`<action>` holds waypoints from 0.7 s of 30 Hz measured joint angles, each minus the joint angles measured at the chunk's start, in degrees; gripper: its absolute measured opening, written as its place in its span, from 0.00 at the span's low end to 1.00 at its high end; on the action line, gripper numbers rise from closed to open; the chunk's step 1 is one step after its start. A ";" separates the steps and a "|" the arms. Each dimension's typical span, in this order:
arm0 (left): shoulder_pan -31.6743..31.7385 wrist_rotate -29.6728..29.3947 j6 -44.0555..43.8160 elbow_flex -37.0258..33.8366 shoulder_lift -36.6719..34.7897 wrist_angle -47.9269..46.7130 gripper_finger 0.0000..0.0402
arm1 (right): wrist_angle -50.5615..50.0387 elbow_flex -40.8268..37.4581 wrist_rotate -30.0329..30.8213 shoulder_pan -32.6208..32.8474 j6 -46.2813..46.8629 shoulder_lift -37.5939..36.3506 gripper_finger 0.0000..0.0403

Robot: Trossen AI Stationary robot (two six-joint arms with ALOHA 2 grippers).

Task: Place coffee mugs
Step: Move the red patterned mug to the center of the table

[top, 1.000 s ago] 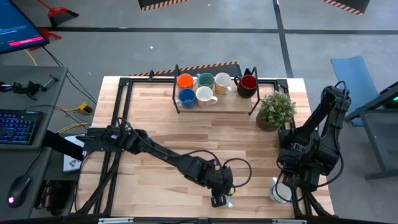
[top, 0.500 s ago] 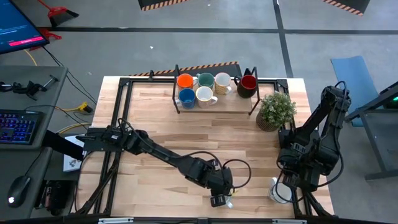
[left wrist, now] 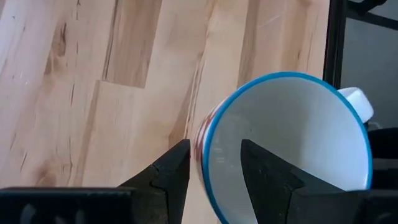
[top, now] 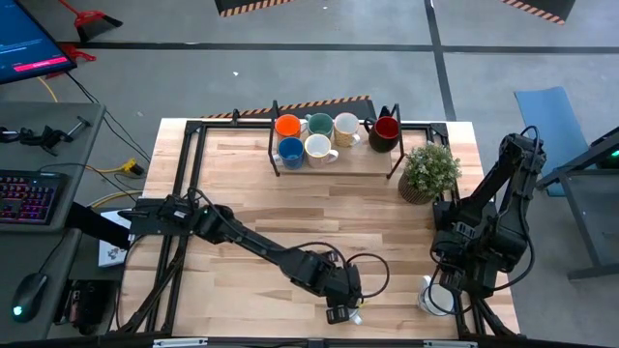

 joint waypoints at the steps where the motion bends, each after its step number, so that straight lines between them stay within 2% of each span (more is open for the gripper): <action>1: 0.00 0.02 0.03 0.00 0.11 -0.05 0.33 | 0.01 0.00 0.00 0.01 0.11 0.00 0.31; 12: 0.00 -0.86 1.83 0.00 1.20 -0.55 0.30 | 0.41 0.00 0.00 0.01 0.39 0.00 0.31; 16: 0.16 -1.89 3.13 0.00 1.20 -0.27 0.22 | 0.42 0.00 0.04 -0.01 0.39 0.00 0.31; 21: 1.02 -2.55 3.22 0.00 1.20 -0.47 0.05 | 0.41 0.00 1.10 0.01 0.39 0.00 0.31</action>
